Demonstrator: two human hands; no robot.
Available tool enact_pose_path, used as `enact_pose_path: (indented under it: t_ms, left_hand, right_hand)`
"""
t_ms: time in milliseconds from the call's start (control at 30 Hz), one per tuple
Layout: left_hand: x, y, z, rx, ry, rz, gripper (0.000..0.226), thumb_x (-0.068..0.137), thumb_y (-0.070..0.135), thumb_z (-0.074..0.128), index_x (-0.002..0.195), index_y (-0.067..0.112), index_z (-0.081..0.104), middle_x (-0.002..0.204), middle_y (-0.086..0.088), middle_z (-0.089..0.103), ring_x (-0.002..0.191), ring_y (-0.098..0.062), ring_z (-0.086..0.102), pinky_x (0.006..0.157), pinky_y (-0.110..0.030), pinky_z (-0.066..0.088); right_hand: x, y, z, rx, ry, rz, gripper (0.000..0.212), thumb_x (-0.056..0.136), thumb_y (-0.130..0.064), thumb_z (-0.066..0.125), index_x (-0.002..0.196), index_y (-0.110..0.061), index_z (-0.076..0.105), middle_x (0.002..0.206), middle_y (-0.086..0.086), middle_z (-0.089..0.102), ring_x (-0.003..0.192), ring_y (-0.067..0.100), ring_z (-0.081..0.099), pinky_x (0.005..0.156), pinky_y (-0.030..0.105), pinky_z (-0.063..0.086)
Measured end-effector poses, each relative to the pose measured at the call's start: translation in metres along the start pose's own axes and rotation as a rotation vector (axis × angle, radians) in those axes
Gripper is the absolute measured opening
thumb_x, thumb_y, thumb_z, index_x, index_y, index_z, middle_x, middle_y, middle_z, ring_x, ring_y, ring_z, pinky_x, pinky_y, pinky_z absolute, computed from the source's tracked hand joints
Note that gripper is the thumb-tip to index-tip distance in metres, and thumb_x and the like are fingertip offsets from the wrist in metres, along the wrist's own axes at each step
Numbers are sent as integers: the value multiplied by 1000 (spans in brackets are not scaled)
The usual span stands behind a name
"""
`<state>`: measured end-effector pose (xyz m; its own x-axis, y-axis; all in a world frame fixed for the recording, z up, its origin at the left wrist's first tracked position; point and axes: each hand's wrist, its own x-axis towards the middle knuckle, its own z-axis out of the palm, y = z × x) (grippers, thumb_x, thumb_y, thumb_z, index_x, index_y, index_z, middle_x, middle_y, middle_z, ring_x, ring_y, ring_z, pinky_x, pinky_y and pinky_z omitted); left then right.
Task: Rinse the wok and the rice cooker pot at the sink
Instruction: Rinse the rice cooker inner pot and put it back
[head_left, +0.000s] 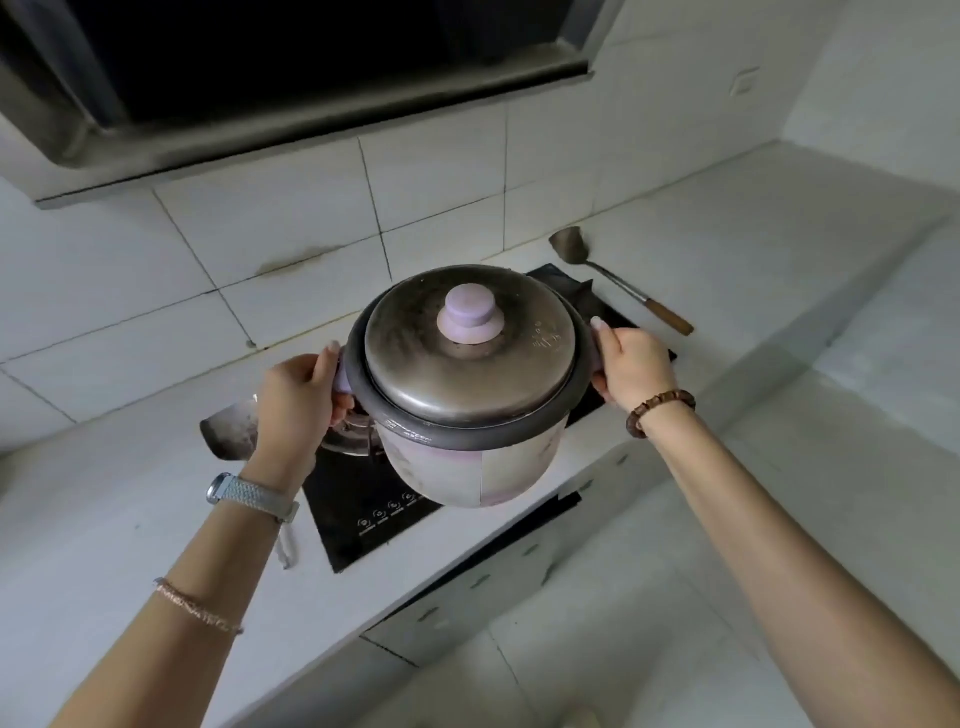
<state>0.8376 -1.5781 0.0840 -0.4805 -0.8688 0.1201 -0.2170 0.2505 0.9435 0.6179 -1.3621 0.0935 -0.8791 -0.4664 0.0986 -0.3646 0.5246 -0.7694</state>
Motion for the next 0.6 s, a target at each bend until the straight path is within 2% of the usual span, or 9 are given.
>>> enact_pose_path:
  t_ms: [100, 233, 400, 533, 600]
  left_hand:
    - [-3, 16, 50, 33, -39, 34, 50, 101, 32, 48, 55, 13, 49, 38, 5, 48, 33, -5, 41, 44, -23, 38]
    - [-8, 36, 114, 44, -89, 65, 50, 101, 32, 49, 54, 14, 49, 44, 0, 50, 33, -3, 41, 41, -15, 36]
    - [-8, 58, 191, -15, -215, 52, 51, 99, 33, 51, 52, 14, 52, 40, 3, 51, 43, -17, 45, 50, -28, 40]
    - [-5, 75, 246, 5, -305, 64, 49, 99, 34, 51, 55, 12, 56, 44, 2, 54, 46, -18, 48, 54, -31, 44]
    - [-3, 82, 273, 10, -344, 67, 50, 99, 34, 51, 55, 11, 56, 48, -2, 56, 48, -19, 49, 57, -33, 46]
  right_hand:
    - [8, 31, -39, 1, 33, 43, 62, 105, -34, 29, 51, -11, 49, 26, -8, 44, 27, 2, 46, 31, 10, 29]
    - [15, 74, -89, -56, 99, 63, 65, 105, -31, 28, 45, -15, 45, 25, -10, 43, 29, 0, 47, 40, 10, 33]
    - [19, 122, -140, 7, 186, 200, 64, 105, -33, 30, 46, -13, 44, 25, -6, 42, 24, 5, 42, 34, 16, 32]
    - [27, 153, -174, 32, 238, 271, 64, 105, -32, 31, 46, -11, 43, 25, -6, 42, 24, 4, 43, 36, 16, 36]
    - [33, 168, -187, 27, 277, 295, 65, 105, -32, 32, 44, -12, 44, 25, -4, 41, 25, 6, 42, 41, 22, 39]
